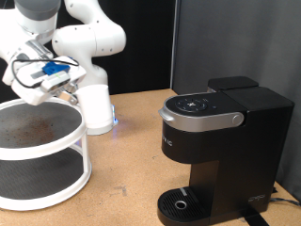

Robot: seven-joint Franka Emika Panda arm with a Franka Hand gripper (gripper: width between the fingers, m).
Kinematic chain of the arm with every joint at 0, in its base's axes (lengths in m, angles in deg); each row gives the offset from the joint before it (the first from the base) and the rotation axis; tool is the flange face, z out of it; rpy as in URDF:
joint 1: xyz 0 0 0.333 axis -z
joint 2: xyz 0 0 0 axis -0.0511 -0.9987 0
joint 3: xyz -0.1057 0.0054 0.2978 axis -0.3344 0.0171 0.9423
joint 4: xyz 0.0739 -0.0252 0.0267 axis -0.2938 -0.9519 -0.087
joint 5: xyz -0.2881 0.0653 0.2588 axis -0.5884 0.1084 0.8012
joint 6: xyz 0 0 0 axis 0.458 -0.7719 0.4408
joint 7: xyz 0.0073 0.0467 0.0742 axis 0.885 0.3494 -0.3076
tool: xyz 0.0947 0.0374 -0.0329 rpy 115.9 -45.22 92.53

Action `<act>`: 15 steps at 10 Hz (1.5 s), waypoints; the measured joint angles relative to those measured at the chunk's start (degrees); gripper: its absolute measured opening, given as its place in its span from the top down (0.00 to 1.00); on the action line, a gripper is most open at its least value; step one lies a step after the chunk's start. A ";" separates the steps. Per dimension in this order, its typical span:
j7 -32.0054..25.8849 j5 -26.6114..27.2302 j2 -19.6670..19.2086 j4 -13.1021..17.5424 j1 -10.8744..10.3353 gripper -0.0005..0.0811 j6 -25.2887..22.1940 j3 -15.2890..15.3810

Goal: Make a cup of coffee with the keurig machine

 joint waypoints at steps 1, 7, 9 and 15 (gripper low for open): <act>-1.57 2.67 -0.51 0.16 -2.84 0.91 1.36 0.00; -6.70 8.40 -3.14 -0.69 -8.81 0.91 4.16 -1.89; -7.05 9.58 -6.93 -1.64 -11.82 0.91 9.60 -1.07; -24.41 36.39 -24.32 1.15 -25.01 0.91 15.61 -1.22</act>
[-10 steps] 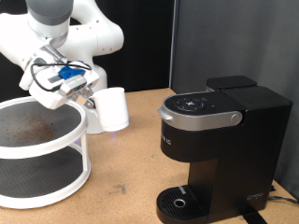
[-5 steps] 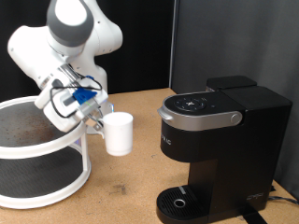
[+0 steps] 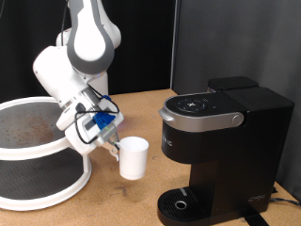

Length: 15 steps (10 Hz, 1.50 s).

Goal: Make a cup of coffee with the keurig machine

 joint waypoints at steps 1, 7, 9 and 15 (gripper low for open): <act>-3.62 5.63 -3.32 0.88 -0.97 0.91 -1.23 0.20; -11.70 24.60 -18.61 9.10 -2.10 0.91 -9.94 4.84; -11.79 26.74 -21.70 11.45 -2.15 0.91 -11.09 6.74; -14.70 33.52 -26.86 13.64 -2.32 0.91 -12.96 12.26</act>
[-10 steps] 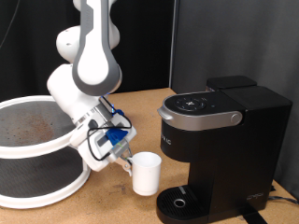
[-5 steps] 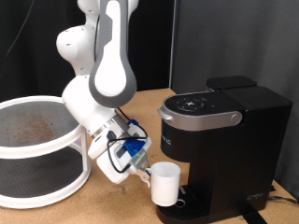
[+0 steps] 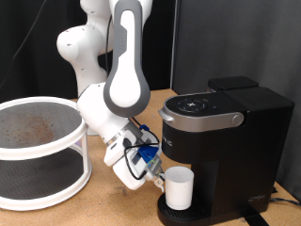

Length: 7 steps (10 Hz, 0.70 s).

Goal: Make a cup of coffee with the keurig machine

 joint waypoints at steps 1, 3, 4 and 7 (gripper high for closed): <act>-0.43 0.75 -0.06 0.05 0.00 0.91 -0.04 0.49; -0.41 0.53 -0.16 -0.21 0.04 0.87 -0.12 0.66; -0.41 -0.24 -0.27 -0.68 0.21 0.87 -0.18 0.61; 1.72 -7.17 -0.07 -2.71 2.08 0.40 -1.89 -0.59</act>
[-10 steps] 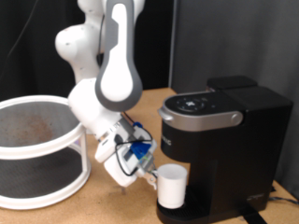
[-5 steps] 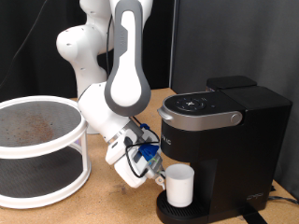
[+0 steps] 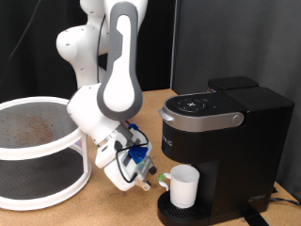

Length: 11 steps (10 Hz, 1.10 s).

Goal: Make a cup of coffee with the keurig machine

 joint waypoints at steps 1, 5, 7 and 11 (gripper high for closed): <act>0.70 -3.00 0.59 -0.92 0.83 0.23 -1.25 -0.89; 5.27 -14.62 6.83 -4.23 4.45 0.02 -6.63 -5.66; 6.15 -17.82 10.92 -5.33 5.55 0.02 -6.75 -7.45; 11.23 -22.53 16.43 -6.86 6.55 0.01 -7.68 -8.65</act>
